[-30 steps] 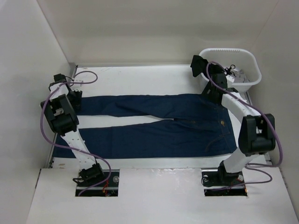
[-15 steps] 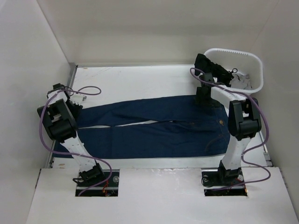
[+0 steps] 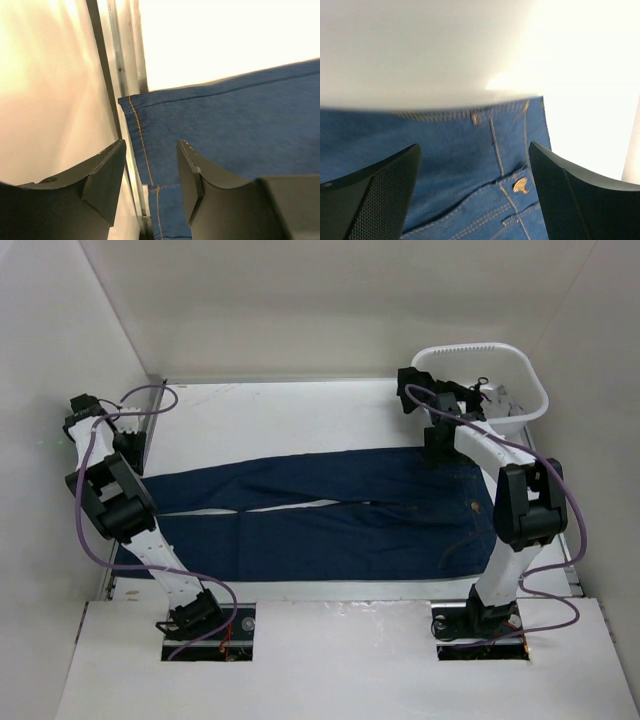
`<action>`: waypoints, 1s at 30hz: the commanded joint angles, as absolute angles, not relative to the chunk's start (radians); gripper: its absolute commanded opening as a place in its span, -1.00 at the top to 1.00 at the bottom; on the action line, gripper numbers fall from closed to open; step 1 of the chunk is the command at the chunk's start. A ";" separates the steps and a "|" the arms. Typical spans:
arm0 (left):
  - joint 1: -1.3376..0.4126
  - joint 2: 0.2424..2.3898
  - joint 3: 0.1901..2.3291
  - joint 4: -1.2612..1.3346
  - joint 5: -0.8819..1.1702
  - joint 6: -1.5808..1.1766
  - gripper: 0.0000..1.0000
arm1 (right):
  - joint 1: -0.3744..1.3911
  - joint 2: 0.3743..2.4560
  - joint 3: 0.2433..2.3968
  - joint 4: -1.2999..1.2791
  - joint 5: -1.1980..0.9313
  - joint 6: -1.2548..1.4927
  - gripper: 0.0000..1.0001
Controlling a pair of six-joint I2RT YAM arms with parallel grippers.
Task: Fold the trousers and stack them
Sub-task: Fold the trousers
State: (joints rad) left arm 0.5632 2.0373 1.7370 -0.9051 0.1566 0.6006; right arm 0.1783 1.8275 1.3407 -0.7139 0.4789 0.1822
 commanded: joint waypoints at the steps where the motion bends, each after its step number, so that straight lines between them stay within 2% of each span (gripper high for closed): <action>1: 0.576 2.079 1.746 -0.881 0.098 0.569 0.12 | 0.144 1.839 1.452 -0.670 0.506 0.155 -0.81; 8: 0.582 2.034 1.691 -0.845 0.092 0.607 0.09 | 0.096 1.887 1.594 -0.641 0.470 0.164 -0.72; 12: 0.588 2.019 1.663 -0.838 0.095 0.614 0.09 | 0.126 1.841 1.580 -0.601 0.367 0.114 -0.75; 21: 0.607 2.016 1.661 -0.818 0.092 0.600 0.08 | 0.195 1.756 1.569 -0.641 0.334 0.130 -0.73; 24: 0.608 2.029 1.669 -0.818 0.094 0.584 0.06 | 0.212 1.703 1.464 -0.652 0.351 0.317 -0.75; 30: 0.596 2.117 1.693 -0.831 0.087 0.578 0.04 | 0.240 1.525 1.025 -0.434 0.302 0.909 -0.78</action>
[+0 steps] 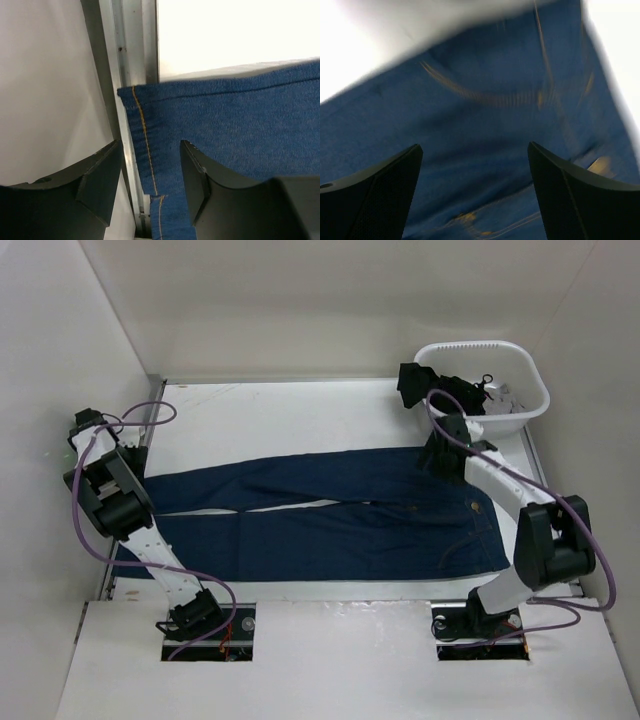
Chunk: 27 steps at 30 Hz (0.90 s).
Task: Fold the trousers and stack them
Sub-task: Fold the trousers
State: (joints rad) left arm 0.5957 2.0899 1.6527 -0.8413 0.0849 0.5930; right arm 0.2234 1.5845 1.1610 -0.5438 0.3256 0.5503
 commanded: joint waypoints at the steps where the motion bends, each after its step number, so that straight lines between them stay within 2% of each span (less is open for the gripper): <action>1: 0.591 2.131 1.703 -0.831 0.089 0.572 0.03 | 0.243 1.500 0.979 -0.410 0.307 0.983 -0.75; 4: 0.582 2.161 1.738 -0.848 0.126 0.552 -0.01 | 0.283 1.445 0.907 -0.348 0.379 1.074 -0.74; 11: 0.573 2.264 1.807 -0.894 0.121 0.523 0.05 | 0.335 1.425 0.966 -0.377 0.509 0.899 -0.75; 13: 0.567 2.278 1.816 -0.919 0.135 0.529 0.15 | 0.343 1.411 0.976 -0.377 0.541 0.873 -0.75; 14: 0.564 2.281 1.818 -0.931 0.152 0.531 0.27 | 0.343 1.405 0.977 -0.377 0.551 0.867 -0.75; 16: 0.561 2.278 1.809 -0.943 0.175 0.534 0.72 | 0.343 1.390 0.970 -0.379 0.552 0.868 -0.71; 18: 0.558 2.258 1.787 -0.936 0.179 0.538 0.97 | 0.328 1.376 0.951 -0.402 0.552 0.902 -0.61; 21: 0.548 2.189 1.738 -0.884 0.189 0.564 1.00 | 0.306 1.355 0.919 -0.484 0.551 1.050 -0.56; 27: 0.516 1.956 1.664 -0.712 0.213 0.566 1.00 | 0.260 1.386 0.874 -0.626 0.522 1.368 -0.79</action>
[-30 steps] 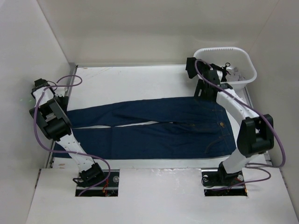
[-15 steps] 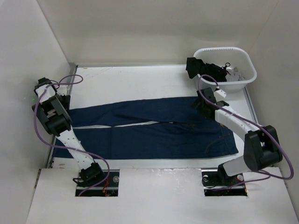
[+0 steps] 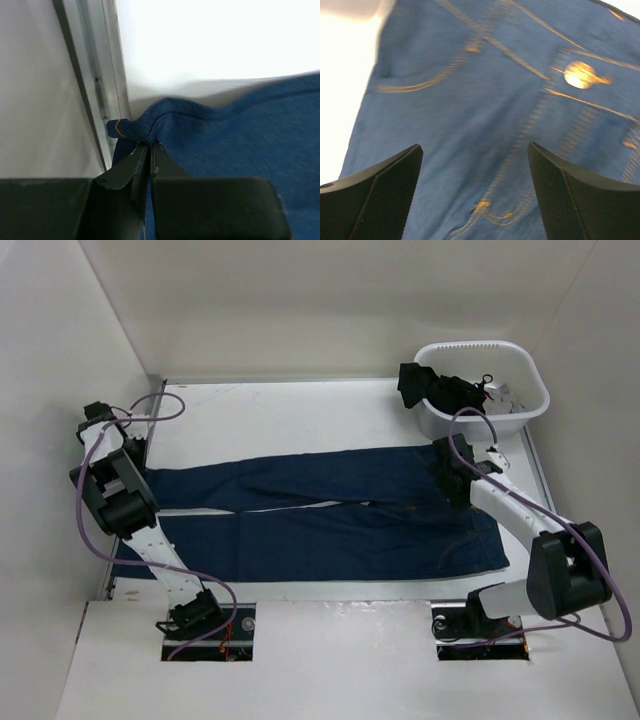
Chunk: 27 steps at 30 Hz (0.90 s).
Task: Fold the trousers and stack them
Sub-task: Fold the trousers
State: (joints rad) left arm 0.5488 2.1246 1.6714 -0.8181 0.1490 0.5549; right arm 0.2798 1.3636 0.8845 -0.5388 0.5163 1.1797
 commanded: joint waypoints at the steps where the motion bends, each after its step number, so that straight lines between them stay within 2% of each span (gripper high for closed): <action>1: 0.503 1.935 1.669 -0.712 0.216 0.569 1.00 | 0.249 1.419 0.882 -0.632 0.500 1.374 -0.81; 3: 0.472 1.896 1.672 -0.716 0.219 0.577 1.00 | 0.237 1.488 0.902 -0.658 0.462 1.391 -0.87; 5: 0.450 1.859 1.664 -0.712 0.219 0.577 1.00 | 0.235 1.535 0.931 -0.693 0.449 1.411 -0.68; 10: 0.433 1.772 1.664 -0.715 0.239 0.551 1.00 | 0.255 1.637 1.072 -0.828 0.417 1.341 -0.82; 12: 0.439 1.753 1.664 -0.724 0.250 0.554 1.00 | 0.335 1.660 1.104 -0.894 0.371 1.298 -0.88; 15: 0.449 1.743 1.640 -0.713 0.255 0.551 1.00 | 0.424 1.646 1.066 -0.933 0.284 1.371 -0.93; 18: 0.455 1.732 1.597 -0.681 0.268 0.546 1.00 | 0.439 1.623 0.982 -0.884 0.246 1.463 -0.82; 20: 0.462 1.723 1.571 -0.660 0.272 0.551 1.00 | 0.442 1.609 0.942 -0.855 0.238 1.488 -0.64; 22: 0.478 1.718 1.565 -0.649 0.272 0.561 1.00 | 0.458 1.592 0.922 -0.851 0.244 1.494 -0.31; 23: 0.495 1.718 1.566 -0.643 0.275 0.564 1.00 | 0.465 1.579 0.904 -0.850 0.242 1.502 0.00; 25: 0.531 1.718 1.572 -0.632 0.290 0.566 1.00 | 0.487 1.540 0.859 -0.848 0.233 1.541 0.79; 26: 0.548 1.718 1.577 -0.632 0.302 0.565 1.00 | 0.495 1.522 0.838 -0.854 0.223 1.564 0.96; 27: 0.565 1.718 1.580 -0.638 0.314 0.566 1.00 | 0.507 1.494 0.804 -0.861 0.200 1.595 1.00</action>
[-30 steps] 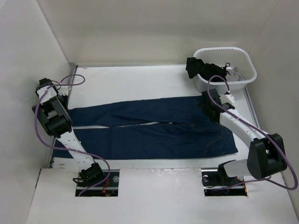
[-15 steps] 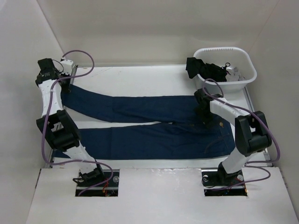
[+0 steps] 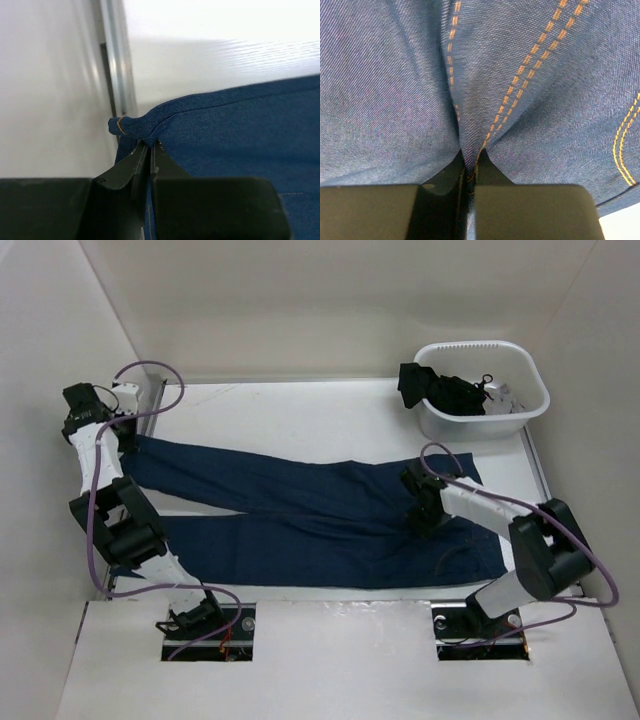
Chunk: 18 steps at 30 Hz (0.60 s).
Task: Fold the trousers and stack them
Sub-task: Fold the trousers
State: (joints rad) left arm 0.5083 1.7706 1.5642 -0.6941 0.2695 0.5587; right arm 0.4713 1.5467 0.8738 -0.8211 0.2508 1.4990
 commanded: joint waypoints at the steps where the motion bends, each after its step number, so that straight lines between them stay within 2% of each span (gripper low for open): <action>1: 0.577 1.718 1.583 -0.644 0.328 0.568 1.00 | 0.525 1.459 0.770 -0.867 0.178 1.624 1.00; 5: 0.616 1.710 1.575 -0.664 0.353 0.594 1.00 | 0.658 1.272 0.652 -0.911 0.104 1.771 0.95; 7: 0.627 1.707 1.571 -0.675 0.353 0.606 1.00 | 0.723 1.191 0.631 -0.955 0.075 1.851 0.62; 8: 0.630 1.707 1.568 -0.680 0.353 0.609 1.00 | 0.746 1.152 0.626 -0.978 0.063 1.883 0.19; 9: 0.630 1.707 1.566 -0.683 0.353 0.612 0.99 | 0.757 1.114 0.624 -0.998 0.055 1.899 -0.51; 10: 0.628 1.710 1.565 -0.687 0.354 0.620 0.99 | 0.763 1.071 0.626 -1.020 0.057 1.902 -0.99; 14: 0.613 1.717 1.562 -0.692 0.353 0.637 0.98 | 0.671 0.956 0.757 -1.187 0.240 1.797 -1.00; 16: 0.599 1.718 1.563 -0.695 0.351 0.638 0.98 | 0.573 0.997 0.878 -1.218 0.363 1.572 -1.00; 18: 0.588 1.723 1.563 -0.695 0.350 0.640 0.98 | 0.481 1.072 0.937 -1.151 0.391 1.337 -1.00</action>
